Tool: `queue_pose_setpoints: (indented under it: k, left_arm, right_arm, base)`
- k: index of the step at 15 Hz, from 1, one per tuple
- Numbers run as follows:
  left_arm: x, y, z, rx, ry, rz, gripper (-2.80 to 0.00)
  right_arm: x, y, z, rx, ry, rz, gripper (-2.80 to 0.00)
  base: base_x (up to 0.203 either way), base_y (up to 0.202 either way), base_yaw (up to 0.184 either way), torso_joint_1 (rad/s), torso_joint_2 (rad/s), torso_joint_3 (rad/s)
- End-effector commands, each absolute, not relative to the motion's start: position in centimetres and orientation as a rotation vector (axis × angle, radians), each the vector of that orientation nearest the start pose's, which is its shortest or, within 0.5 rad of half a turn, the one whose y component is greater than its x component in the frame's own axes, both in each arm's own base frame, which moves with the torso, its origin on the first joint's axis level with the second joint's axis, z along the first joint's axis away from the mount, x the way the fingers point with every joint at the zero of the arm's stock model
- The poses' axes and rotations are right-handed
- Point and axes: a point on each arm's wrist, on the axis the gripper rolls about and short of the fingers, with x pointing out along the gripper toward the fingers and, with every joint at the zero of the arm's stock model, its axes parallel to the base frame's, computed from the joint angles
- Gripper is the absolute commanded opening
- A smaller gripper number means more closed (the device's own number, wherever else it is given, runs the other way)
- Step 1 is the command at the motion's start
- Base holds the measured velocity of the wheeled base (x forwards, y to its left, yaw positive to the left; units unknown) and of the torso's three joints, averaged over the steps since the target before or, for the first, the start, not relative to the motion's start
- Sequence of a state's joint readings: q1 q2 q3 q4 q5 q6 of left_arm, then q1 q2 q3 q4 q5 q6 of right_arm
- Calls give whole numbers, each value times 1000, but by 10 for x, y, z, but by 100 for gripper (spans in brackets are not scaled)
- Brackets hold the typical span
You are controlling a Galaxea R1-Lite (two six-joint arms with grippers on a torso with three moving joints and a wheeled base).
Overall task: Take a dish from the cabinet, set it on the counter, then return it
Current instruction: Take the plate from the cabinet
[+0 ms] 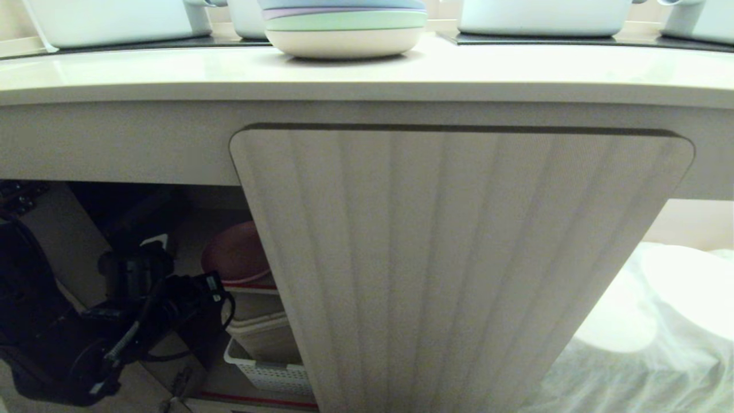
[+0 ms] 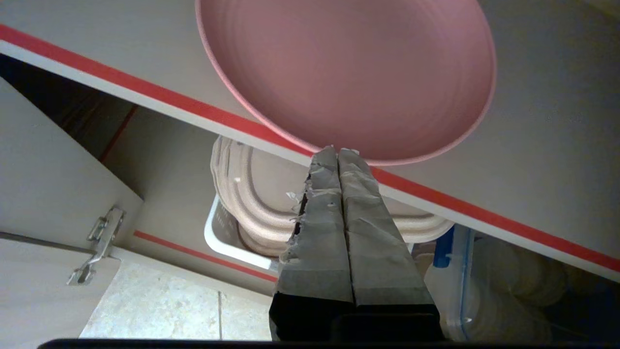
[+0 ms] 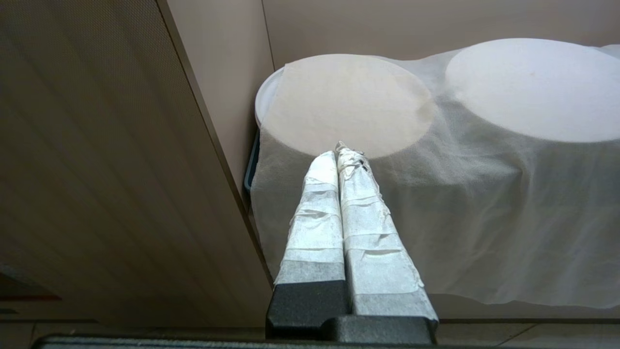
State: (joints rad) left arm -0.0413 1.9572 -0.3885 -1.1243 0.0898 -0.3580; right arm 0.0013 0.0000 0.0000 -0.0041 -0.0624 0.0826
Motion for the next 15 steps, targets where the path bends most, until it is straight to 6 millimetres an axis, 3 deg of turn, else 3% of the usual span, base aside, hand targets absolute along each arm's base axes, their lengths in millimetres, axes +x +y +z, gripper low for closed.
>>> queue_pose_setpoints:
  k: [1, 15]
  left_arm:
    - [282, -10, 59, -325, 430, 128, -280]
    - [285, -10, 61, -326, 429, 126, -280]
  right_arm:
    - [-23, -1, 76, 83, -7, -61, -280]
    - [-23, -1, 76, 83, -7, -61, -280]
  base:
    - [0, 0, 0, 0, 0, 0]
    - [0, 0, 0, 0, 0, 0]
